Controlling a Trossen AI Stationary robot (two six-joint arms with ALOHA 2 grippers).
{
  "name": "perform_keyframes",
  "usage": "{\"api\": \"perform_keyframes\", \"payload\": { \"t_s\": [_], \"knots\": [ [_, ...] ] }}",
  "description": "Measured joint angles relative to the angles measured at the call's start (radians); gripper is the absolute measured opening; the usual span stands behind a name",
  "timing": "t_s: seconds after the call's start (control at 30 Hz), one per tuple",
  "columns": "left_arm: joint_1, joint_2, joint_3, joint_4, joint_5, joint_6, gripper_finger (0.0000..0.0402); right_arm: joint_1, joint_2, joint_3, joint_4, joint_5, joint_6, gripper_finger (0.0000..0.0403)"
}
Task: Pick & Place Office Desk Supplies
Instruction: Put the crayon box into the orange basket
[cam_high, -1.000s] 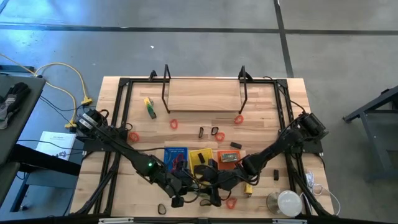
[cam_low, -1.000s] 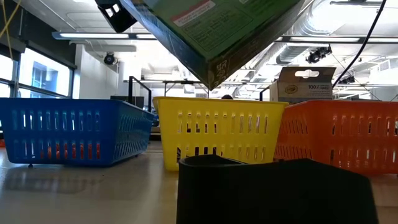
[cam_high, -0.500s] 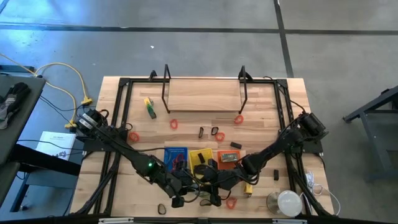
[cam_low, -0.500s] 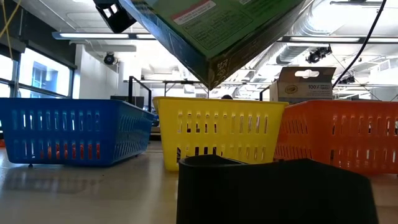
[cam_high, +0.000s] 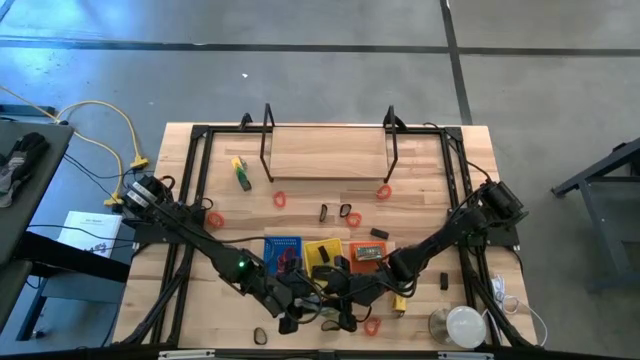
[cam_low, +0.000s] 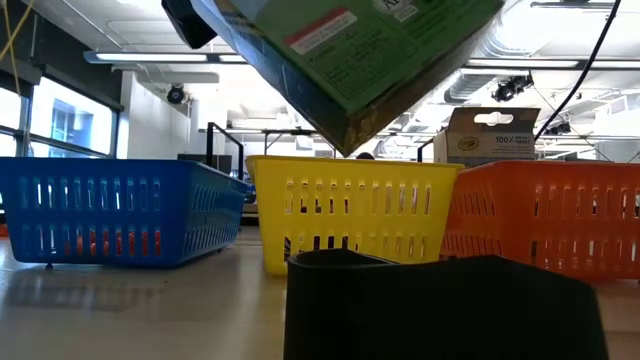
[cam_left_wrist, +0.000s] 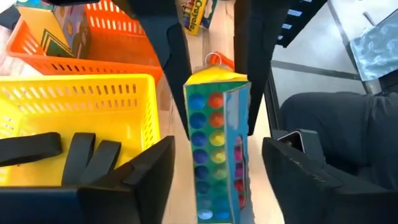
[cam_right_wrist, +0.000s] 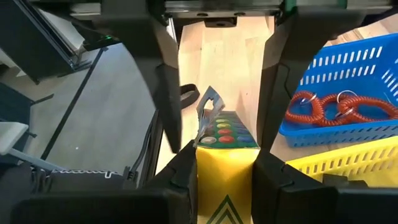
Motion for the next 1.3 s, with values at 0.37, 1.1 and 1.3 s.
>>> {"api": "perform_keyframes", "payload": {
  "t_s": [0.37, 1.1, 1.3],
  "knots": [
    [0.000, 0.000, 0.000, 0.031, 0.001, 0.045, 0.0252, 0.063, -0.052, 0.000, -0.166, 0.142, -0.045, 0.0078],
    [0.000, 0.000, 0.000, 0.022, 0.011, 0.045, 0.0252, 0.425, -0.374, -0.042, -0.855, 0.764, 0.294, 0.0081],
    [0.003, 0.000, 0.000, 0.022, 0.011, 0.046, 0.0252, 0.451, -0.428, -0.221, -0.696, 0.822, 0.310, 0.0078]
  ]
}}
